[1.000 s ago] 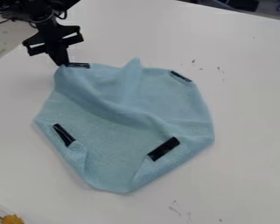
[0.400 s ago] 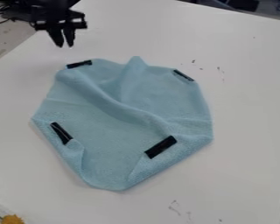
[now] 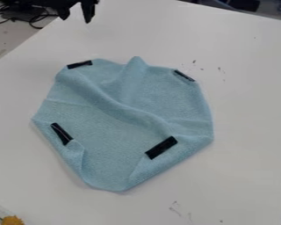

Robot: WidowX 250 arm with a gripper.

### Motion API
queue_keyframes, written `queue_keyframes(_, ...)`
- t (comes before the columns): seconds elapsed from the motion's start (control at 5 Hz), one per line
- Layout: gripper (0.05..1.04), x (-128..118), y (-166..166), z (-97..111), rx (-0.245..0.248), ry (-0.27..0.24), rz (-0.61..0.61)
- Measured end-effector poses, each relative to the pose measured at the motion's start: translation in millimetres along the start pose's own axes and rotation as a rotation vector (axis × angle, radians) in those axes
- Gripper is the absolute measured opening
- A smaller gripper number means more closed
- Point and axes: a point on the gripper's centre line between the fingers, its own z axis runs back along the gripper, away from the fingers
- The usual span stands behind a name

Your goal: Unfold the cloth from top left to bottom right

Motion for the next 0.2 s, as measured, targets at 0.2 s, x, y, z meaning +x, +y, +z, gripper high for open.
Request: queue_keyframes(0.2,1.005,-11.5,-5.9,-6.6,-0.035,0.059,-0.043)
